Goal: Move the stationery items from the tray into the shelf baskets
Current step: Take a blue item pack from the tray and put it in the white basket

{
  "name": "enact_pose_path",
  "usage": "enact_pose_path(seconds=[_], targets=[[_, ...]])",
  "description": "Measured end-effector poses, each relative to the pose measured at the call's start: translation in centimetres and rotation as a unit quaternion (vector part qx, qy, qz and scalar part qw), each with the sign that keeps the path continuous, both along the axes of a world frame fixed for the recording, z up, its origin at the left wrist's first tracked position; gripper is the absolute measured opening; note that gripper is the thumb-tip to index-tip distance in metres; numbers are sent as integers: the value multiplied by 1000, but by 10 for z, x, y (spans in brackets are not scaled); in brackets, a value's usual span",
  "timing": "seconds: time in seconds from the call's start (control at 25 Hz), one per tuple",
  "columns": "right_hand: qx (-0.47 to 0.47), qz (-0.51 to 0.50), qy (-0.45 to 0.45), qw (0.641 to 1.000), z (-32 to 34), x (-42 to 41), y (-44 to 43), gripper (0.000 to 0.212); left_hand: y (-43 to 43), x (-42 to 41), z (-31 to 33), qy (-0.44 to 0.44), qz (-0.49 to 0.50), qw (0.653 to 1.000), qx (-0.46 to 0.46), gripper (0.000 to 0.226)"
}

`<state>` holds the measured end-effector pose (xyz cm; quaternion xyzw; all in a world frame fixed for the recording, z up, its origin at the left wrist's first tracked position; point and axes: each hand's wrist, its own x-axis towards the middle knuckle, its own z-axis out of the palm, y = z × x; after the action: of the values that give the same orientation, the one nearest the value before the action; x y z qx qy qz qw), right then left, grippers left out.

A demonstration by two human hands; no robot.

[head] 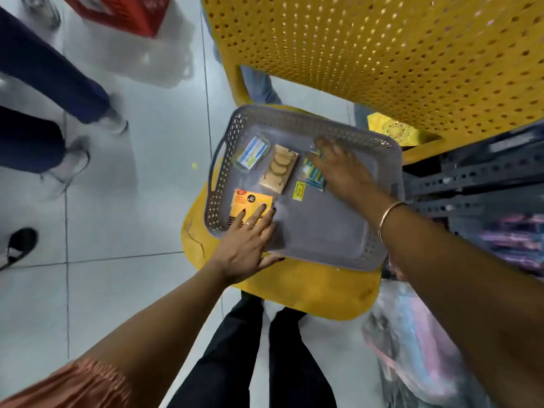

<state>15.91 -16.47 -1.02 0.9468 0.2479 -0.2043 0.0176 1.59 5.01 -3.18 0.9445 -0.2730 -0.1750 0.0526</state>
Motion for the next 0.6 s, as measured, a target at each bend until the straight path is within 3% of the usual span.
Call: enact_pose_path(seconds=[0.28,0.6], targets=[[-32,38,-31,998,-15,7,1,62,1,-2,-8,-10,3,1000,-5,75],[-26,22,36,999,-15,-9,-12,58,1,-2,-8,-19,1,1000,-2,75]])
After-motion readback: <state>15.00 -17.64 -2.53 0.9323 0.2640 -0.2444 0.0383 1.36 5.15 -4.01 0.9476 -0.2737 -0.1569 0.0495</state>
